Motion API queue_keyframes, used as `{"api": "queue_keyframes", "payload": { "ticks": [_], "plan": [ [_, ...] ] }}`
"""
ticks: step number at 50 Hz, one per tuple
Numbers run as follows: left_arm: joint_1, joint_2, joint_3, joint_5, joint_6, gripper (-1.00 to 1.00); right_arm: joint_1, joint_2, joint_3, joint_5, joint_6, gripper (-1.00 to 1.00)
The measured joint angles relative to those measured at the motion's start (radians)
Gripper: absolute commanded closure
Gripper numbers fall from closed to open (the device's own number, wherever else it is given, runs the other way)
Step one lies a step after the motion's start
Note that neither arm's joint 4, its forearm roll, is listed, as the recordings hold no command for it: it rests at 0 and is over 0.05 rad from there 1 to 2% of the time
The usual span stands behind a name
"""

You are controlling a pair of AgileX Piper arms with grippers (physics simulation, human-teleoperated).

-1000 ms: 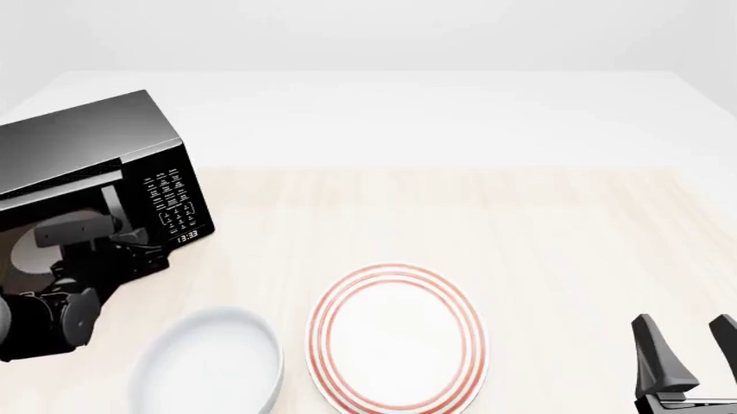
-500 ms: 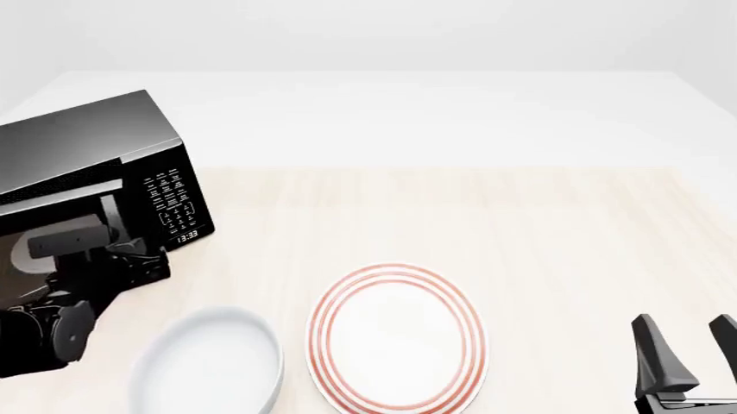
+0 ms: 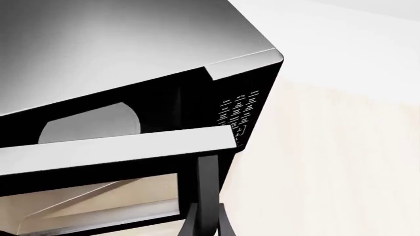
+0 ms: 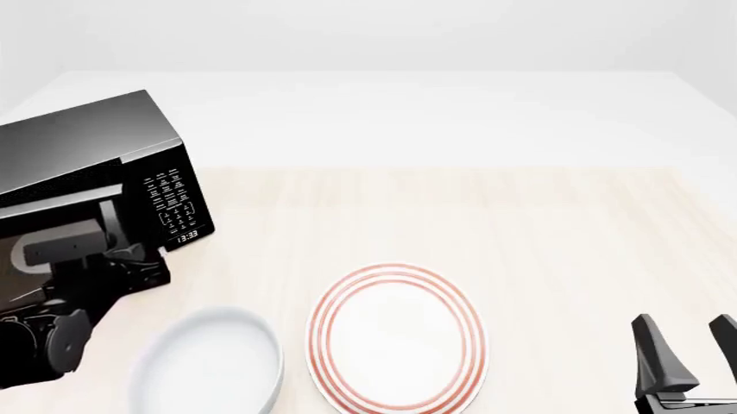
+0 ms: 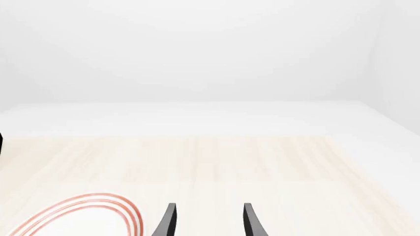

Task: Open the microwave.

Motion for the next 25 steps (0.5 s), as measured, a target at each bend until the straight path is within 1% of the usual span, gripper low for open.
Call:
{"api": "queue_keyframes", "payload": {
  "ticks": [25],
  "plan": [
    [-0.008, -0.048, 0.039, 0.017, 0.015, 1.00, 0.000, 0.000, 0.000, 0.000, 0.000, -1.00]
  ]
}}
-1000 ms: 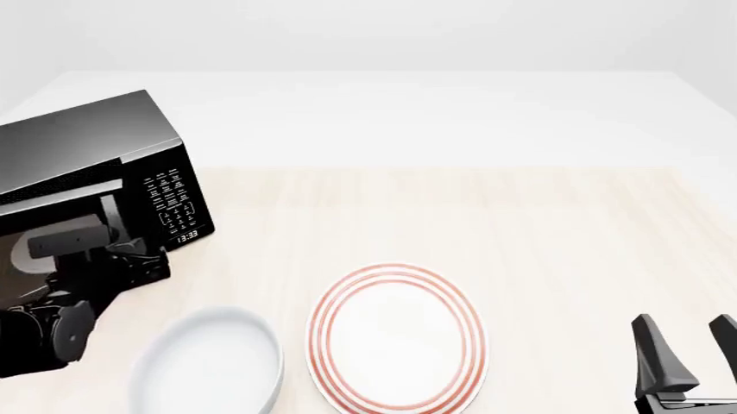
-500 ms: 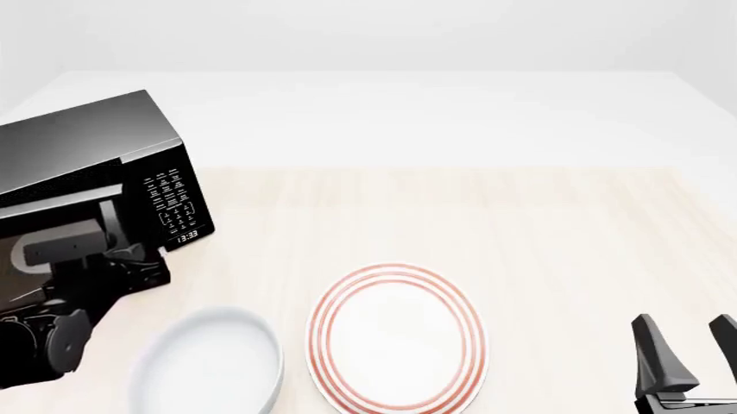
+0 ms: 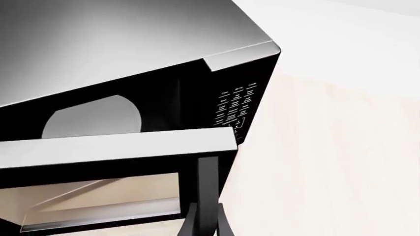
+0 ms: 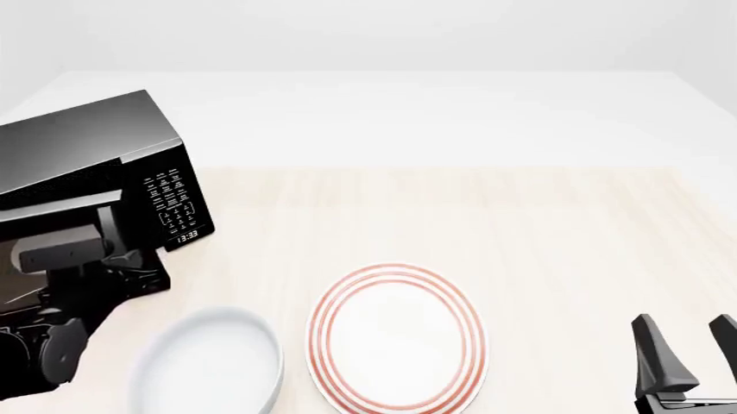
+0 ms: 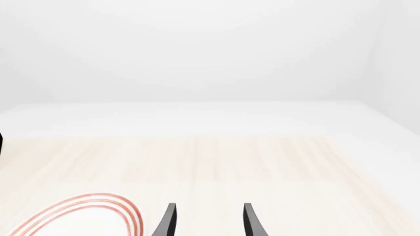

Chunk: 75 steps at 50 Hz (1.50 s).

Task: Open the microwave.

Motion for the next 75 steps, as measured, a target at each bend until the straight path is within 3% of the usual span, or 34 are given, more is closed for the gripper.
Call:
{"api": "queue_keyframes", "payload": {
  "ticks": [75],
  "plan": [
    [-0.005, -0.091, 0.071, 0.027, 0.025, 1.00, 0.000, 0.000, 0.000, 0.000, 0.000, -1.00]
  ]
}}
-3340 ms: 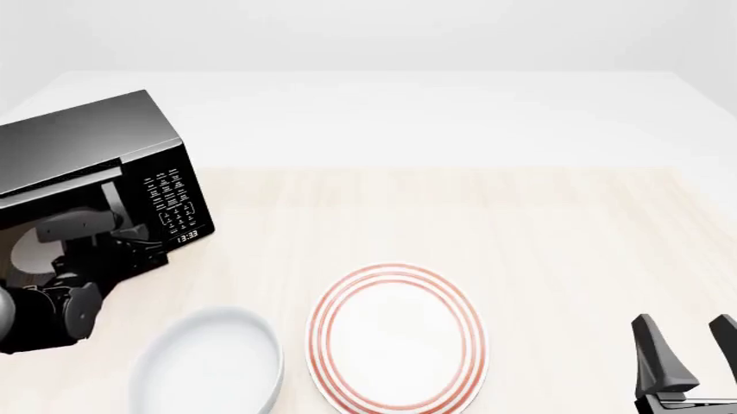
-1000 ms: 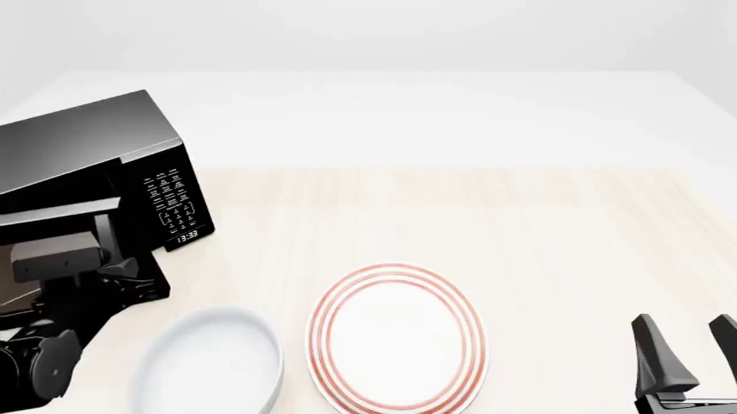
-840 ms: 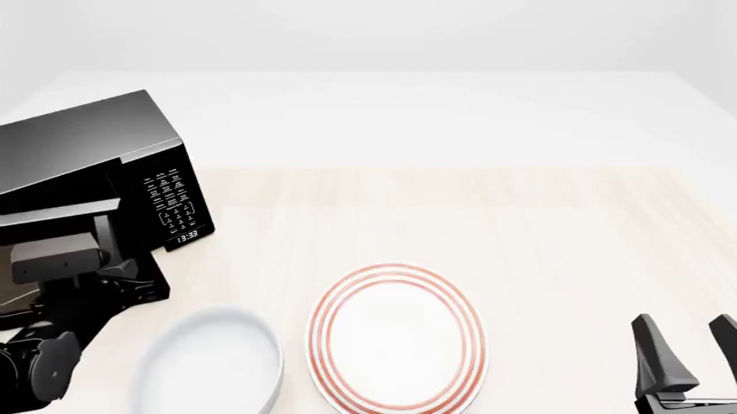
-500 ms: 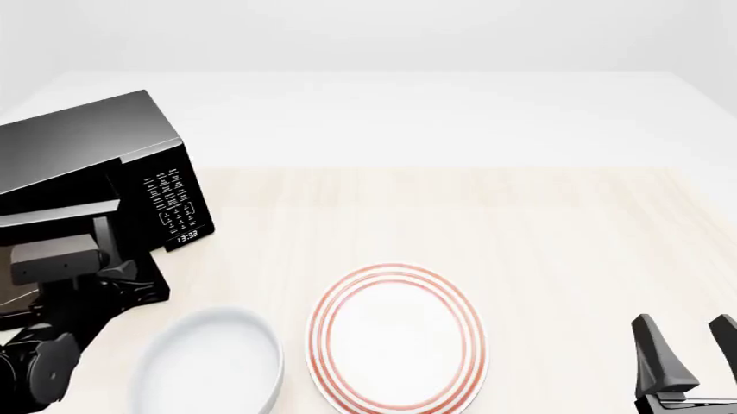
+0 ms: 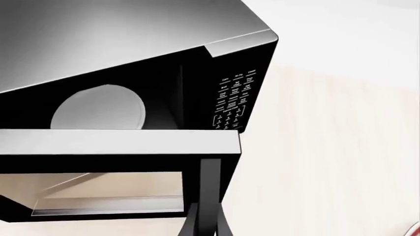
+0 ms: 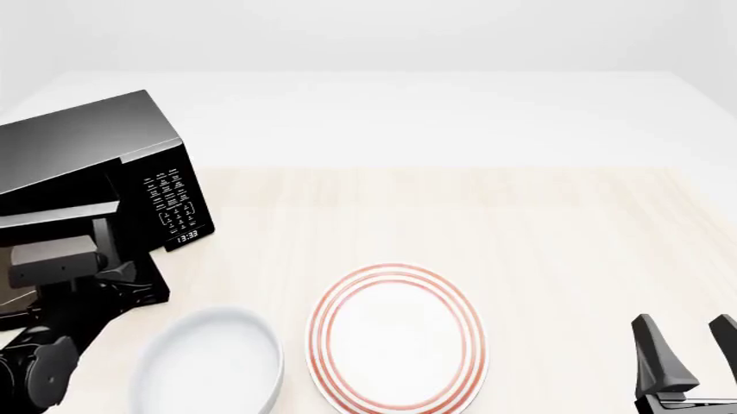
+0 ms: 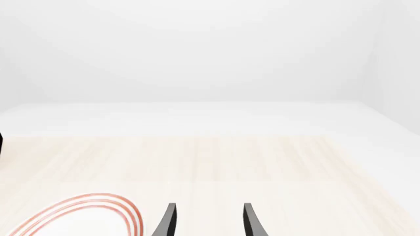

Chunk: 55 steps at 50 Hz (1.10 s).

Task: Open the microwave.

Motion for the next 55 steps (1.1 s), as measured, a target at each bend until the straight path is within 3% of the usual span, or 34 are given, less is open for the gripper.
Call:
{"api": "queue_keyframes", "payload": {
  "ticks": [24, 25, 36, 55],
  "plan": [
    [-0.001, 0.021, -0.001, -0.034, -0.017, 1.00, 0.000, 0.000, 0.000, 0.000, 0.000, -1.00],
    [-0.001, 0.020, -0.001, -0.034, -0.019, -1.00, 0.000, 0.000, 0.000, 0.000, 0.000, -1.00],
    [-0.048, -0.001, -0.024, -0.045, -0.065, -1.00, 0.000, 0.000, 0.000, 0.000, 0.000, -1.00],
    [-0.042, -0.013, -0.023, -0.052, -0.083, -1.00, 0.000, 0.000, 0.000, 0.000, 0.000, -1.00]
  ]
}}
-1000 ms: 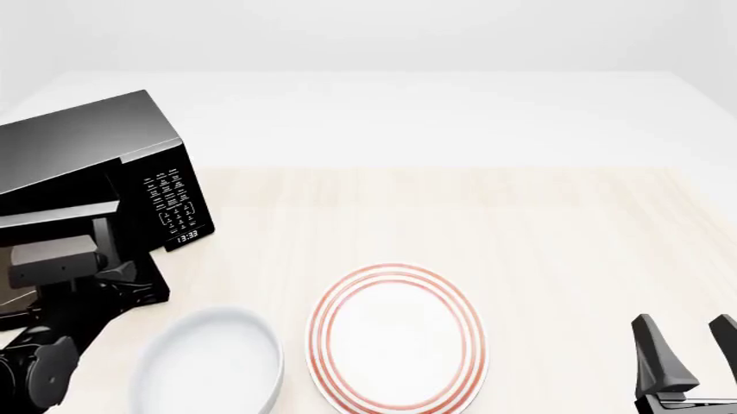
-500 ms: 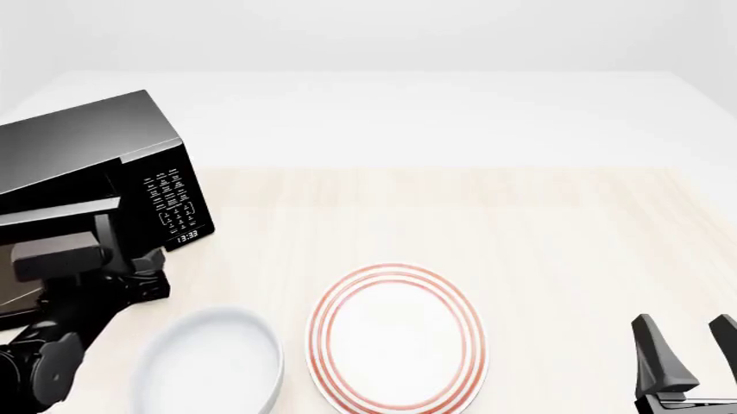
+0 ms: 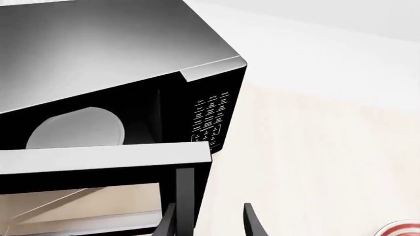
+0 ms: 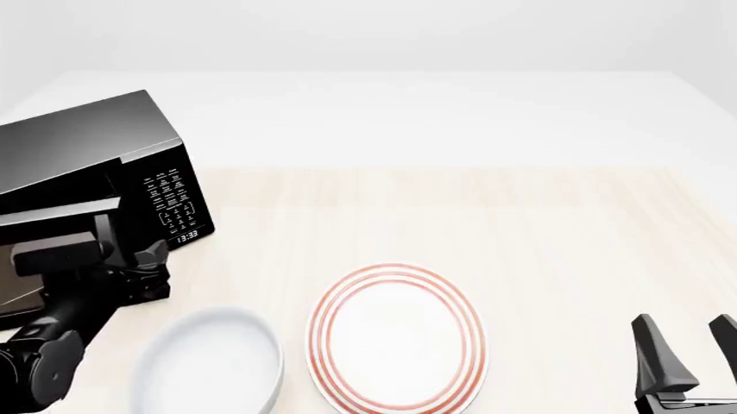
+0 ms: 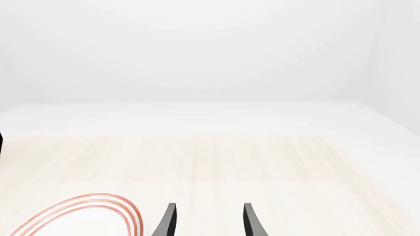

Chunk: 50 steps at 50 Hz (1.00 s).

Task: Open the microwave.

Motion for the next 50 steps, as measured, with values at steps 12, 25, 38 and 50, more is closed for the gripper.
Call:
{"api": "queue_keyframes", "payload": {
  "ticks": [12, 25, 38, 50],
  "plan": [
    [0.008, -0.027, -0.002, 0.019, 0.005, -1.00, 0.000, 0.000, 0.000, 0.000, 0.000, -1.00],
    [0.017, -0.097, -0.007, 0.081, 0.022, -1.00, 0.000, 0.000, 0.000, 0.000, 0.000, -1.00],
    [0.022, -0.182, -0.009, 0.151, 0.038, -1.00, 0.000, 0.000, 0.000, 0.000, 0.000, -1.00],
    [0.027, -0.271, -0.011, 0.221, 0.049, -1.00, 0.000, 0.000, 0.000, 0.000, 0.000, -1.00]
  ]
}}
